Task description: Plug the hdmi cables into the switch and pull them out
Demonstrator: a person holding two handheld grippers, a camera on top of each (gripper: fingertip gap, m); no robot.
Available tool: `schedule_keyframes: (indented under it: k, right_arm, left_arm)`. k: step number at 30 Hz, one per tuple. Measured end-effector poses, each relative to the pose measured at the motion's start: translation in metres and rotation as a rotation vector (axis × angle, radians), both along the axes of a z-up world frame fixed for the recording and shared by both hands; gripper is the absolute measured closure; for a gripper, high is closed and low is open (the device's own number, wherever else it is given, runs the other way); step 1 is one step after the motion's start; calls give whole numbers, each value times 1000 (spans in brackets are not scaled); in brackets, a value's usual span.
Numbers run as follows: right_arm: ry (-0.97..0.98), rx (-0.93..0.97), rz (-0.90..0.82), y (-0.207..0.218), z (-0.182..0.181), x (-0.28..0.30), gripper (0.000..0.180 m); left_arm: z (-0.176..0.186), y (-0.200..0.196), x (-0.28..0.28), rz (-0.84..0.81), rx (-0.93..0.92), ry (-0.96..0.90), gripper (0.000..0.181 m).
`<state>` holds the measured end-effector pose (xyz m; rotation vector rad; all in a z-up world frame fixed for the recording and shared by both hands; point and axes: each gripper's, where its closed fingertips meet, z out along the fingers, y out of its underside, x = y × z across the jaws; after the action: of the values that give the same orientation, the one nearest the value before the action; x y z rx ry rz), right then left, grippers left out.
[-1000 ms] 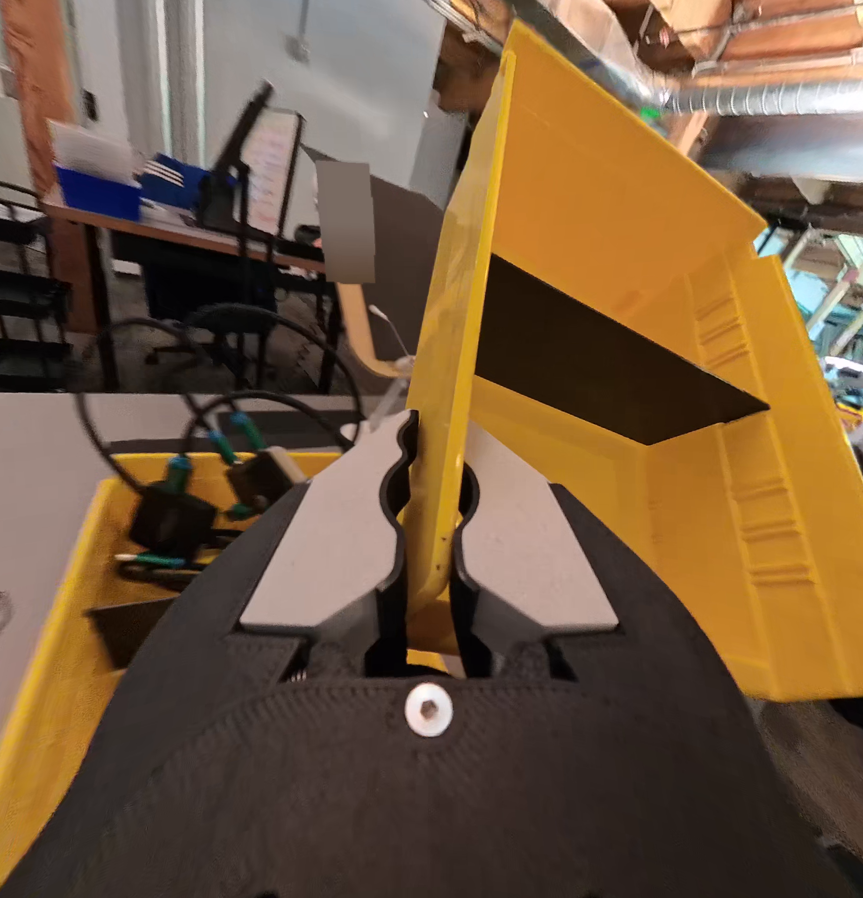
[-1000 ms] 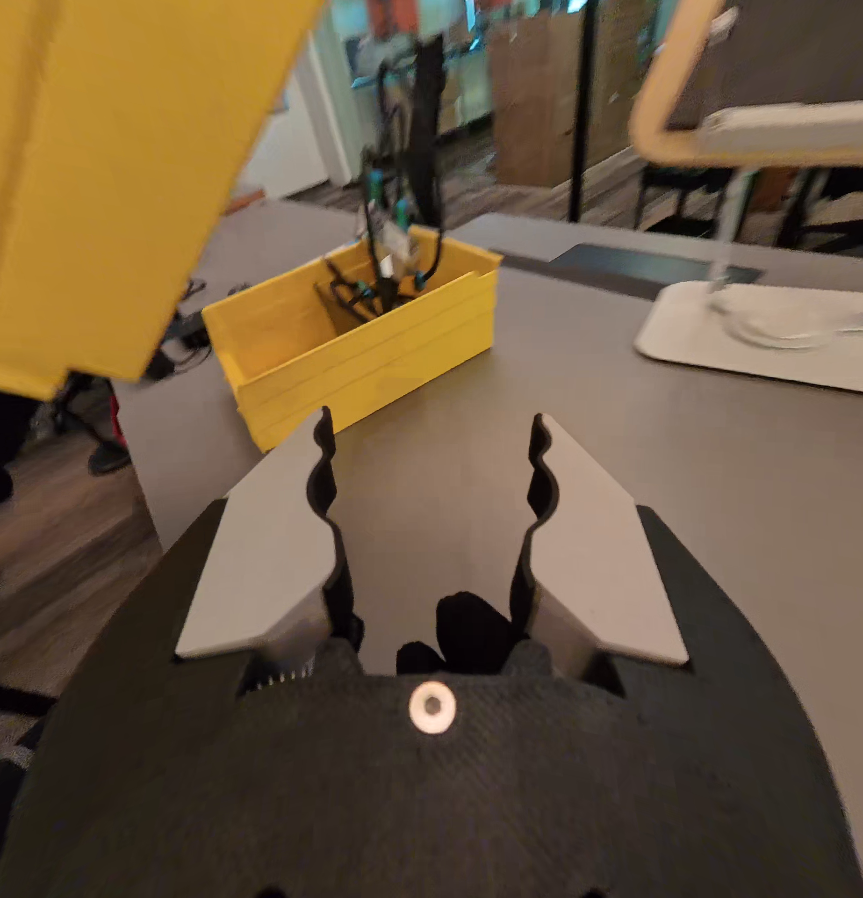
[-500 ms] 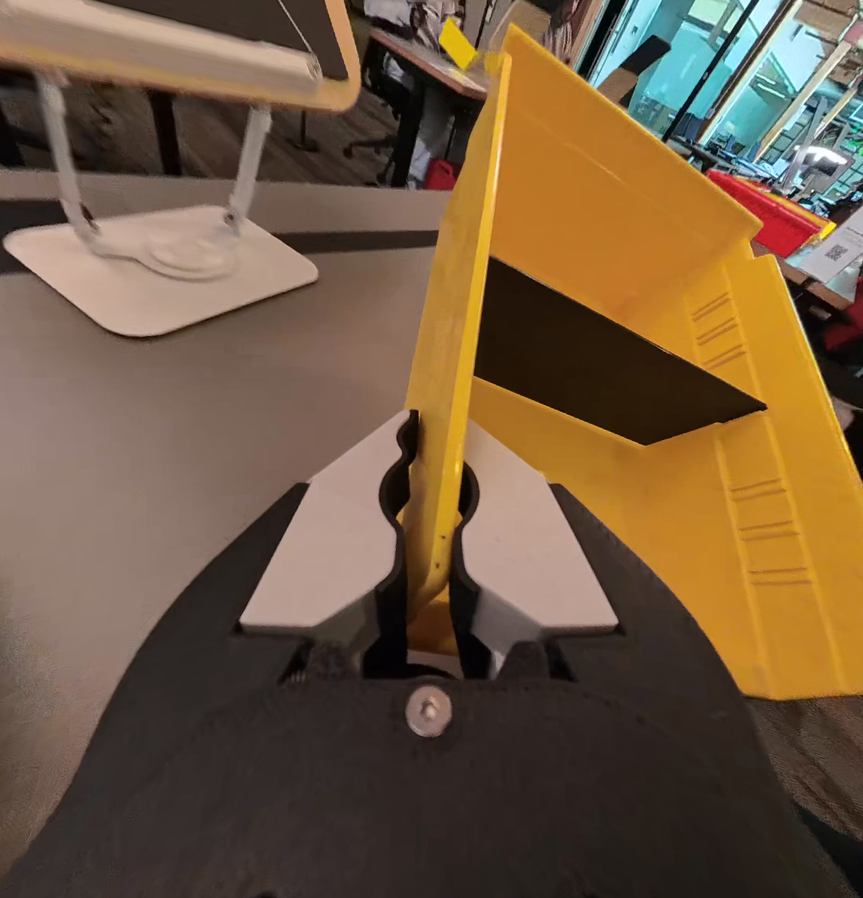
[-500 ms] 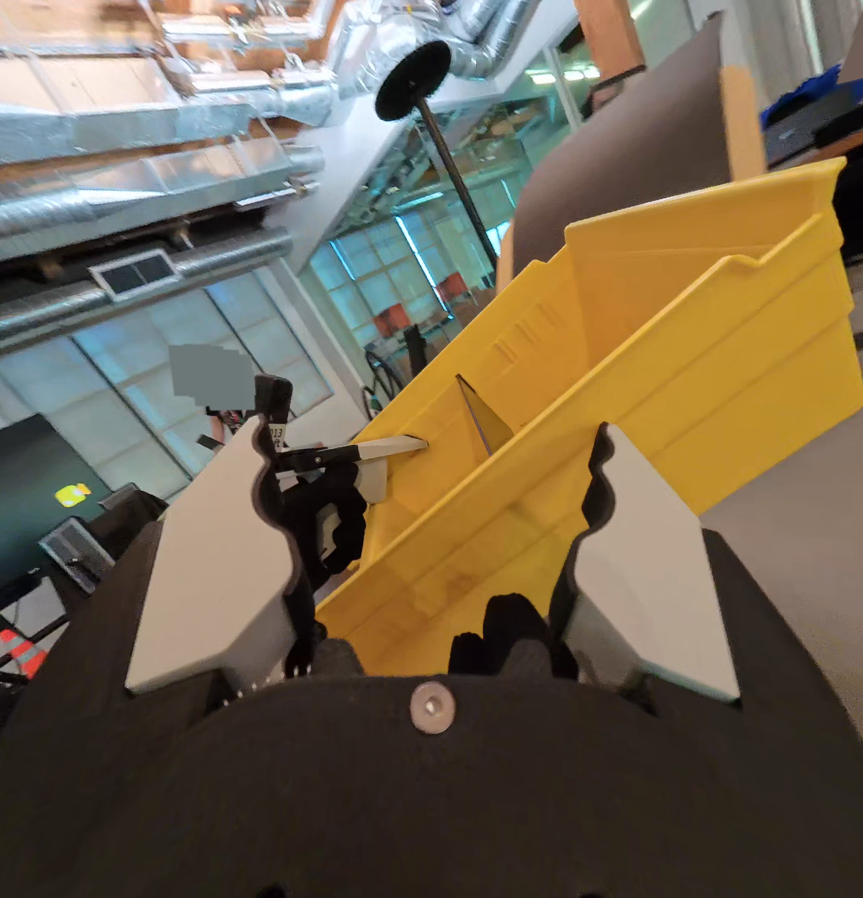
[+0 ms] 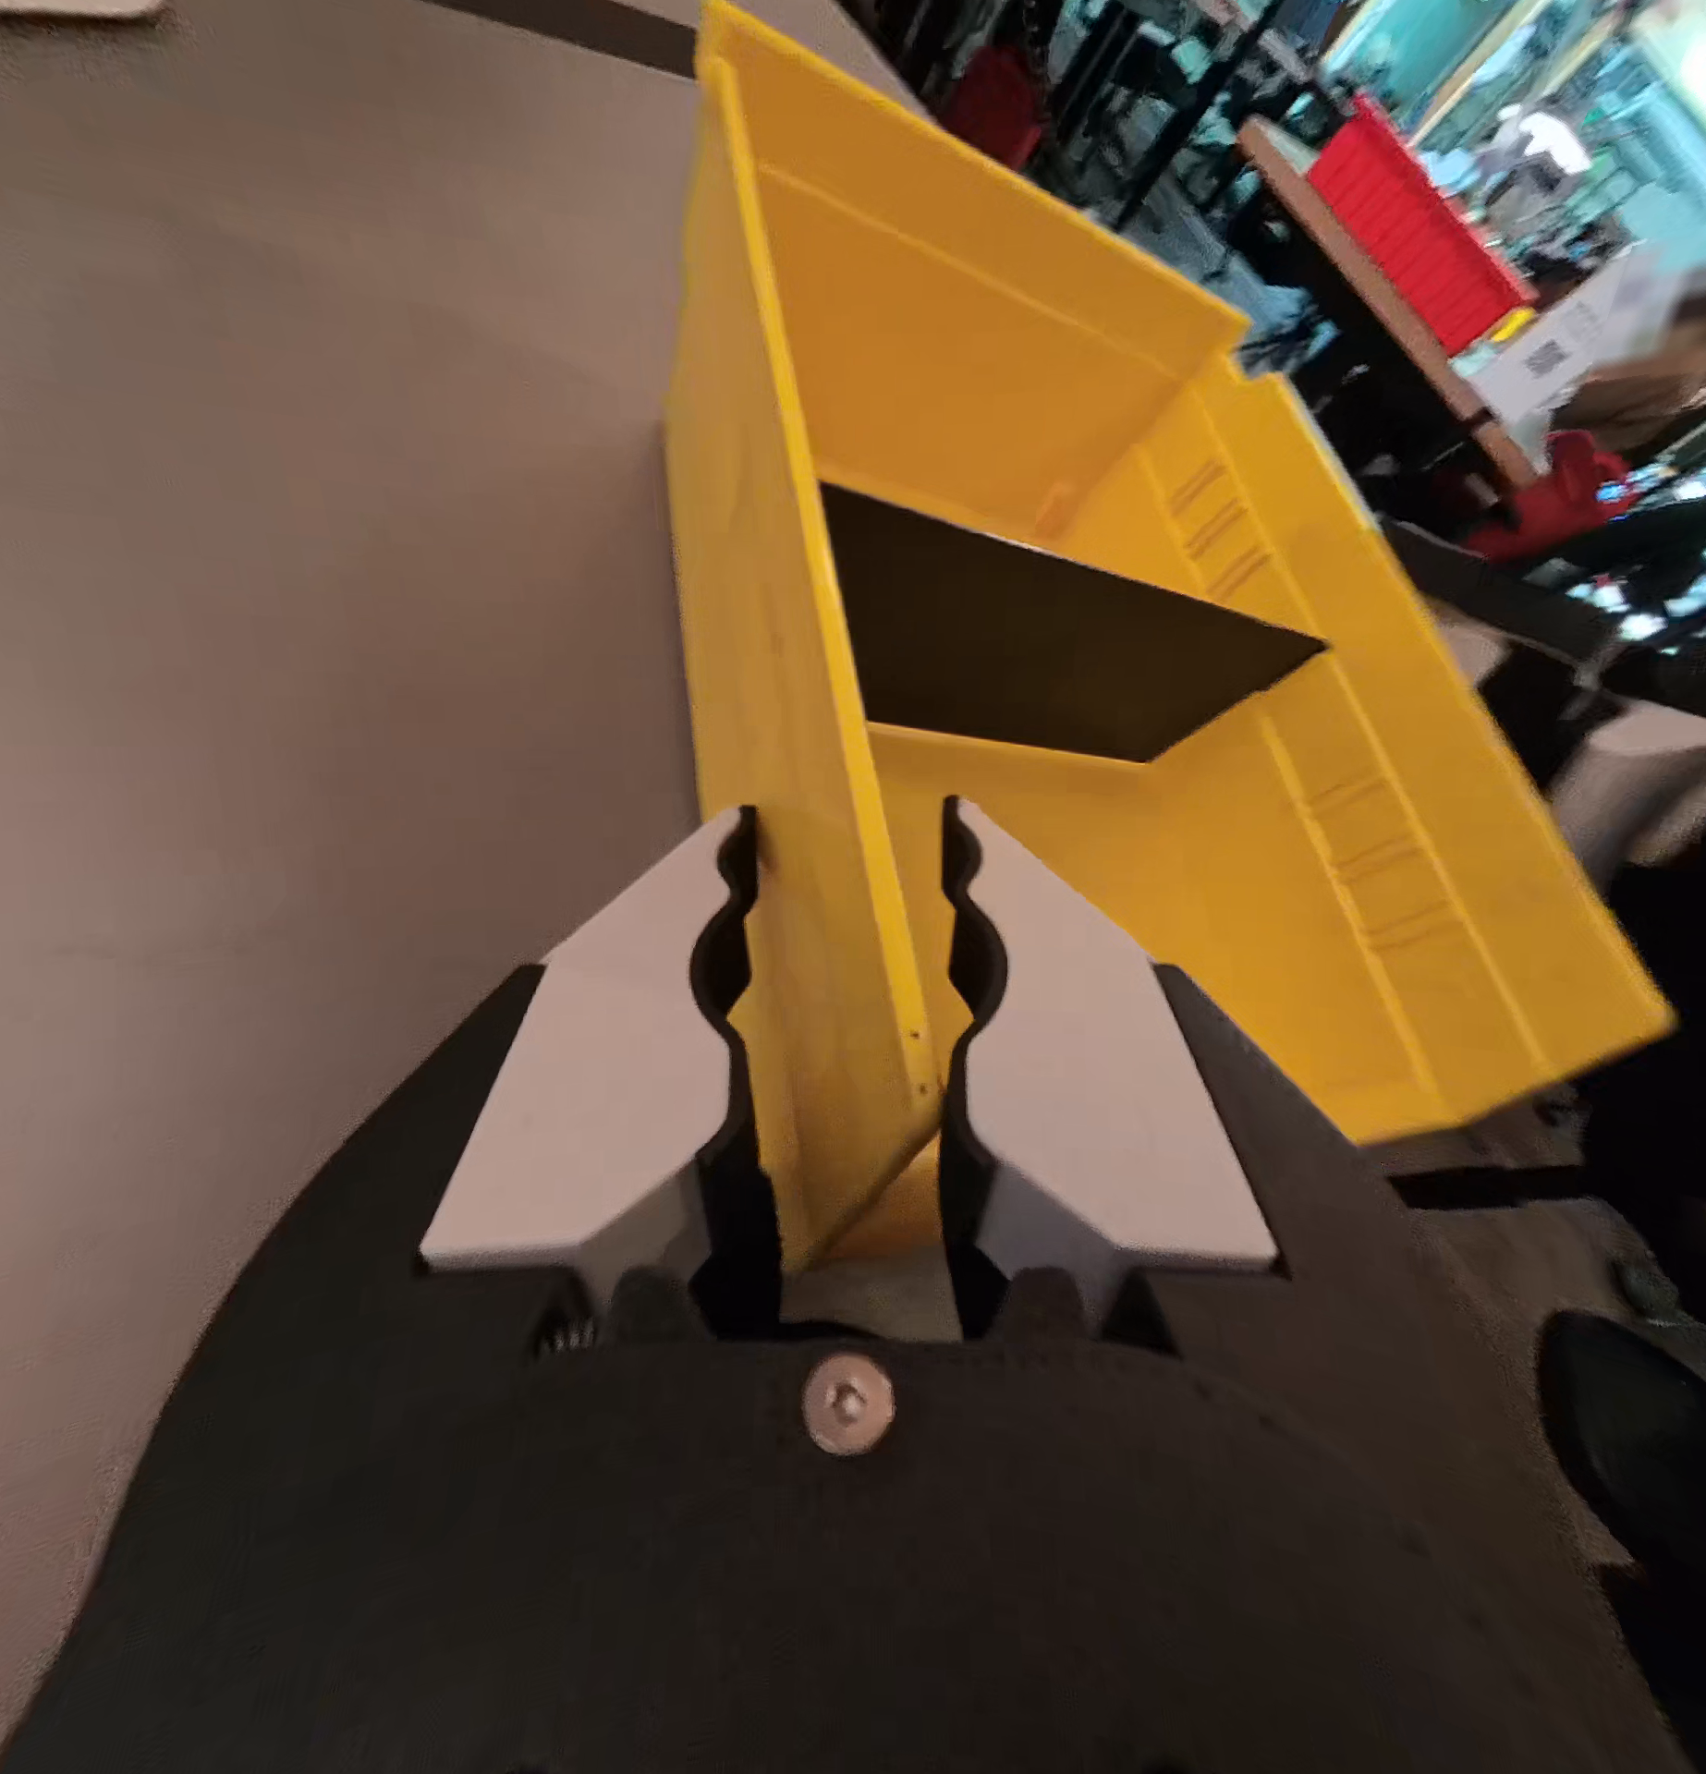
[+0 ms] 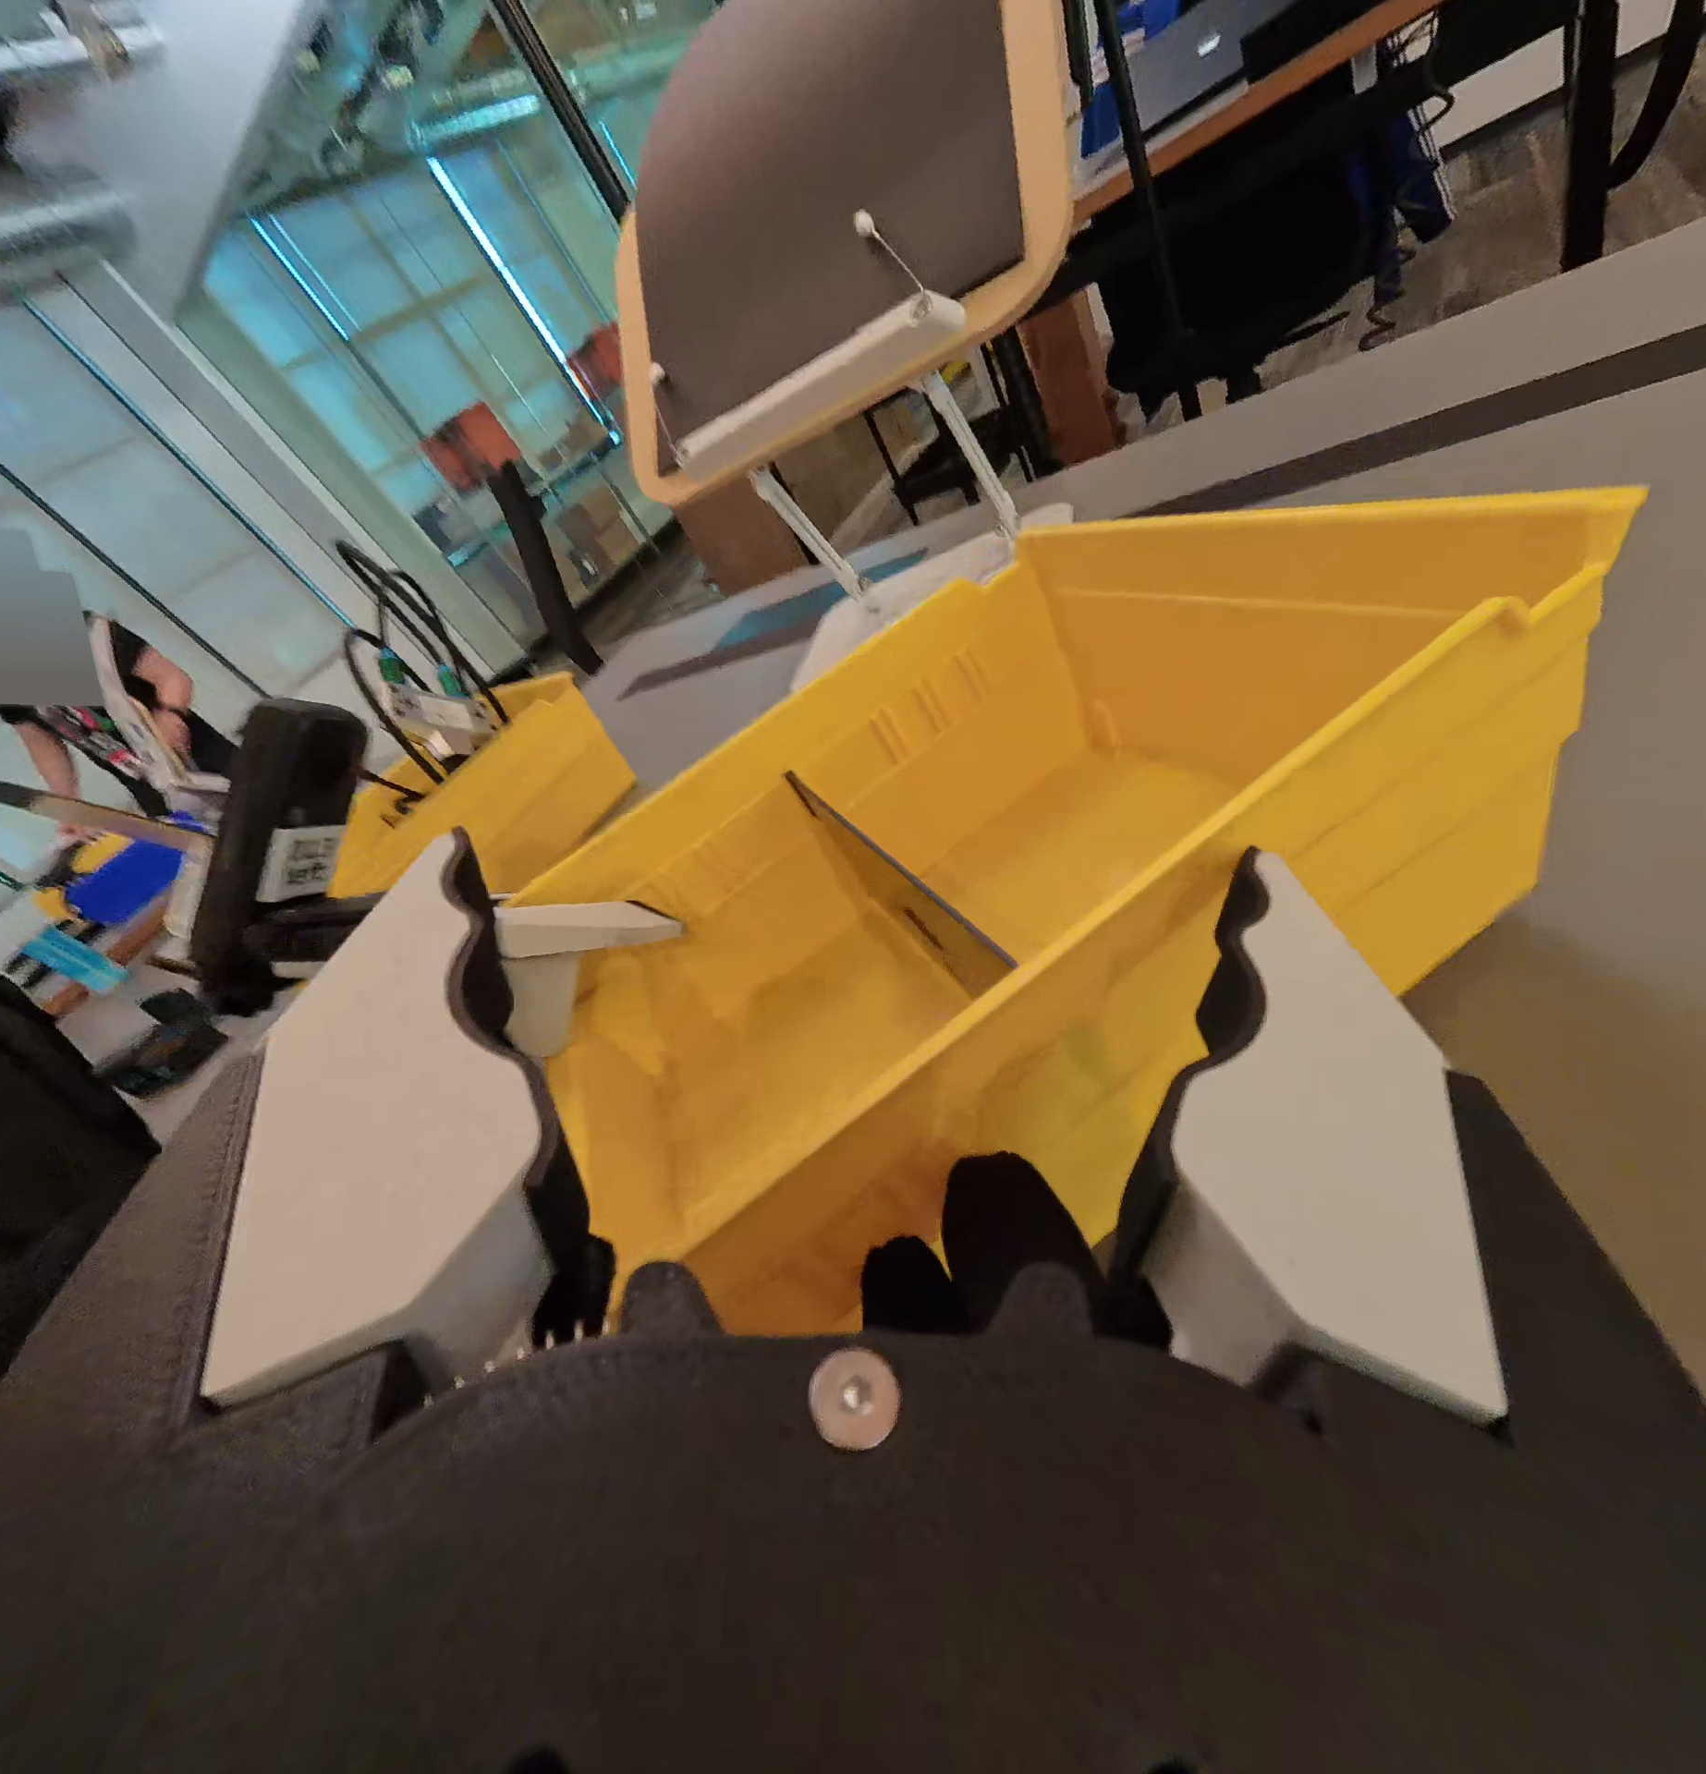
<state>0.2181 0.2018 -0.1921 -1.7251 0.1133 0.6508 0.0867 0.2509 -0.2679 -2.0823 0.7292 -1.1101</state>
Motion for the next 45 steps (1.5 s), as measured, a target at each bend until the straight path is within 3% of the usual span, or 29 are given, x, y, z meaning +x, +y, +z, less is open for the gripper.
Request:
schedule_keyframes:
  k: [3,11,22,29,31,38,45]
  right_arm:
    - [-87,-52,7,4,-13,14,40]
    - [-269,-135,-49,12,-22,76,60]
    - [-725,-305,-167,22,-49,191,99]
    - [-900,-365,-198,27,-56,251,140]
    - [-881,-364,-188,30,-57,259,138]
    - [-900,-377,-229,38,-56,285,140]
    - [-939,-354,-226,46,-54,304,133]
  left_arm:
    - [1,-20,13,-41,-36,-36,130]
    - [9,-78,63,-212,-125,-82,111]
    - [18,-98,144,-294,-283,-206,101]
    - [20,-110,187,-384,-319,-201,98]
    - [23,-111,193,-421,-358,-214,98]
    - [64,-101,155,-431,-190,-240,106]
    - [115,-39,18,-217,92,-151,106]
